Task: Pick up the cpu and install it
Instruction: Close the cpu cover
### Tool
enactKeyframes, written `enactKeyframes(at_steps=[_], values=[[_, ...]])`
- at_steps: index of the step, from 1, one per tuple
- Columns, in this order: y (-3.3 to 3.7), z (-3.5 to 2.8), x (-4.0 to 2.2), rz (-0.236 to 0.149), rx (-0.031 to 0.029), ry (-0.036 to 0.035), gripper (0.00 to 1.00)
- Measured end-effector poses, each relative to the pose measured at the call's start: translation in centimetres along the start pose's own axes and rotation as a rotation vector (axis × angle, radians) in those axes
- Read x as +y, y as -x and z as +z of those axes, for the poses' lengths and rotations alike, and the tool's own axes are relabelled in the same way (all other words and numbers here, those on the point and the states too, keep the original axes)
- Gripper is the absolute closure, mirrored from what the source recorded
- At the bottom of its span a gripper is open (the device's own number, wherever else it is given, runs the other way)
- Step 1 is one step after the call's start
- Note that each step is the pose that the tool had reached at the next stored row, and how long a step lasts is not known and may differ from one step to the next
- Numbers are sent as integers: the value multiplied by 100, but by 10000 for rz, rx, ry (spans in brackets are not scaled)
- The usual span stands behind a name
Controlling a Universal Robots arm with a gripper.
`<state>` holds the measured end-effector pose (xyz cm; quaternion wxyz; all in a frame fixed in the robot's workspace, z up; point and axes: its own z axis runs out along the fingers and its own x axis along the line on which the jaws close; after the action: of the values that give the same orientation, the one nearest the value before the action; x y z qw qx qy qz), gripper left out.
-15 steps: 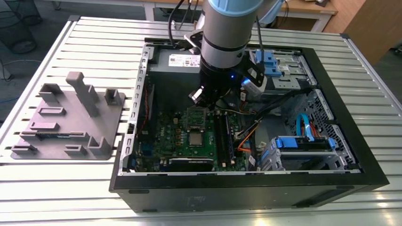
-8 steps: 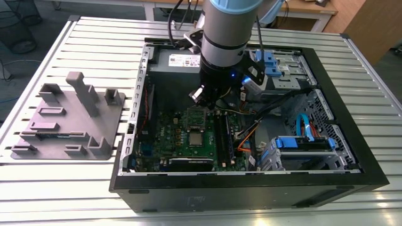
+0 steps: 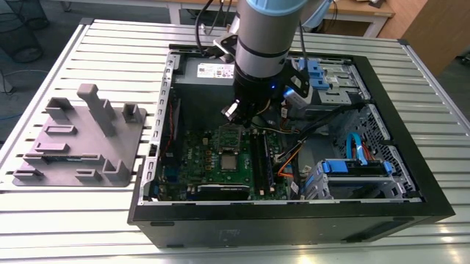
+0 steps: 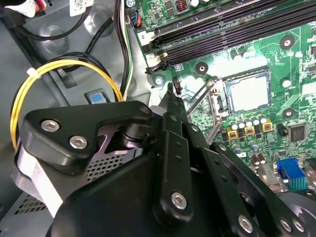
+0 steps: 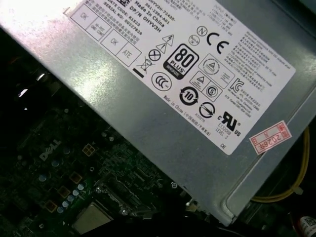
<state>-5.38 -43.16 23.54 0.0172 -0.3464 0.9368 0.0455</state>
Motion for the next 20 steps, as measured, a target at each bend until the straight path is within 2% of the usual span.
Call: enactKeyframes(at_steps=[8, 20], values=[[2, -24, 2, -486, 35, 31, 89], [3, -65, 3, -952, 69, 61, 89]])
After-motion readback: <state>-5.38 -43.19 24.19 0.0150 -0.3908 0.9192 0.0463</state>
